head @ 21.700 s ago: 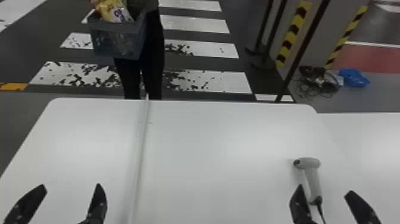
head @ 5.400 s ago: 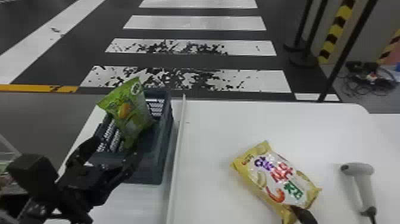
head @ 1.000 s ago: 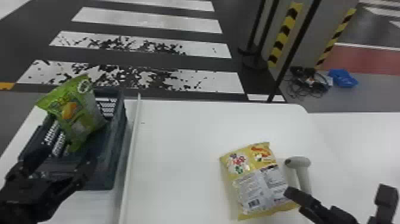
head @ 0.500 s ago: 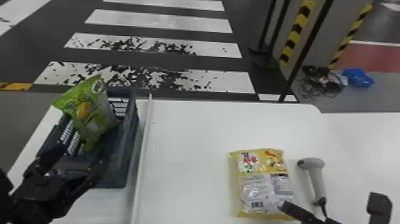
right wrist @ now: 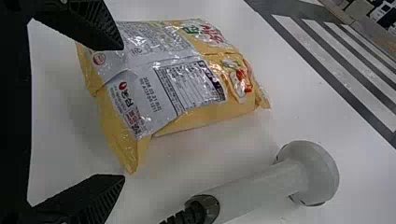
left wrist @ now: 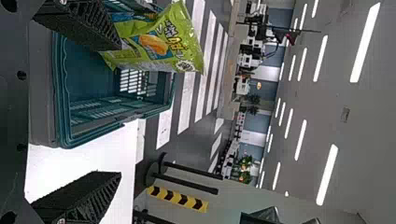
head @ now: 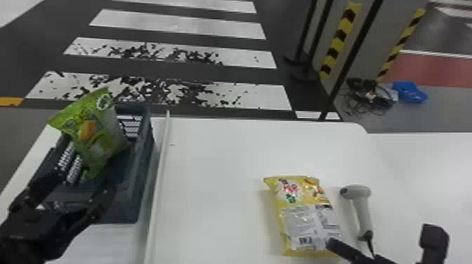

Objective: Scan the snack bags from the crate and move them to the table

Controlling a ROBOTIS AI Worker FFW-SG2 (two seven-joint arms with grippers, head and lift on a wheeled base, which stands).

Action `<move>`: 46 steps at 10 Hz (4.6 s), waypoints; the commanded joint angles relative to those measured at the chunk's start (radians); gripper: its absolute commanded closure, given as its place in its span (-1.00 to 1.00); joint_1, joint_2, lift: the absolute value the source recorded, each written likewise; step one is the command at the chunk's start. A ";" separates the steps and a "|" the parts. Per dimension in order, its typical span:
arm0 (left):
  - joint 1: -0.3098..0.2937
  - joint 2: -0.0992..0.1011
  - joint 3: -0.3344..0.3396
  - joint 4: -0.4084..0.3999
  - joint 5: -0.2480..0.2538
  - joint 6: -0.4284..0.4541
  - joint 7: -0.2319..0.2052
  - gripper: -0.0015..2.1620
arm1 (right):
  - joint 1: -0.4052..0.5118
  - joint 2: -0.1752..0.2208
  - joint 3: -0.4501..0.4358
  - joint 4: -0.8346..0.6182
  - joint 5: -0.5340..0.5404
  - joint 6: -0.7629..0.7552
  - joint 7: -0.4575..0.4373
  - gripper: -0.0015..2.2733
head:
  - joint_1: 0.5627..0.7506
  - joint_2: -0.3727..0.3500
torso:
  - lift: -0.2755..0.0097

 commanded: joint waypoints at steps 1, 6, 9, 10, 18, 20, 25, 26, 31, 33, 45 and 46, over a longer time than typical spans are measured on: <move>-0.006 -0.003 0.000 0.007 0.001 0.000 0.000 -0.97 | 0.022 0.001 -0.003 -0.032 -0.023 0.000 0.001 -1.00 | 0.41 -0.38 | 0.27; -0.009 -0.008 -0.002 0.007 0.001 0.000 0.002 -0.97 | 0.064 0.003 -0.008 -0.299 0.005 -0.012 -0.002 -0.31 | 0.41 -0.34 | 0.27; -0.009 -0.008 -0.002 0.020 0.001 0.000 0.000 -0.97 | 0.060 -0.008 0.097 -0.291 0.163 -0.212 0.088 0.98 | 0.41 -0.27 | 0.27; -0.009 -0.008 0.000 0.024 0.001 -0.003 0.000 -0.97 | 0.060 -0.017 0.138 -0.262 0.217 -0.319 0.108 0.98 | 0.41 -0.25 | 0.27; -0.005 0.000 0.001 0.022 0.001 -0.006 -0.002 -0.97 | 0.052 -0.045 0.325 0.002 0.405 -0.767 0.177 0.97 | 0.41 -0.11 | 0.27; -0.001 0.002 0.010 0.020 0.001 -0.006 -0.006 -0.97 | 0.045 -0.046 0.348 0.079 0.413 -0.850 0.177 0.97 | 0.41 -0.10 | 0.27; -0.005 0.008 0.012 0.022 0.005 -0.006 -0.008 -0.97 | 0.012 -0.046 0.379 0.223 0.441 -0.957 0.177 0.97 | 0.41 -0.09 | 0.27; -0.005 0.008 0.012 0.022 0.005 -0.006 -0.008 -0.97 | 0.008 -0.046 0.382 0.240 0.442 -0.969 0.179 0.97 | 0.41 -0.09 | 0.27; -0.009 0.006 0.012 0.025 0.008 -0.006 -0.014 -0.97 | -0.011 -0.040 0.416 0.349 0.441 -1.046 0.177 0.97 | 0.41 -0.06 | 0.27; -0.009 0.008 0.012 0.025 0.008 -0.006 -0.015 -0.97 | -0.012 -0.039 0.416 0.362 0.439 -1.068 0.177 0.97 | 0.41 -0.06 | 0.27; -0.026 0.005 0.010 0.063 0.025 -0.018 -0.043 -0.97 | -0.018 -0.095 0.137 0.220 0.375 -0.816 0.179 -1.00 | 0.41 -0.53 | 0.27; -0.026 0.005 0.015 0.074 0.031 -0.025 -0.048 -0.97 | -0.047 -0.121 0.138 0.275 0.388 -0.816 0.179 -1.00 | 0.41 -0.58 | 0.27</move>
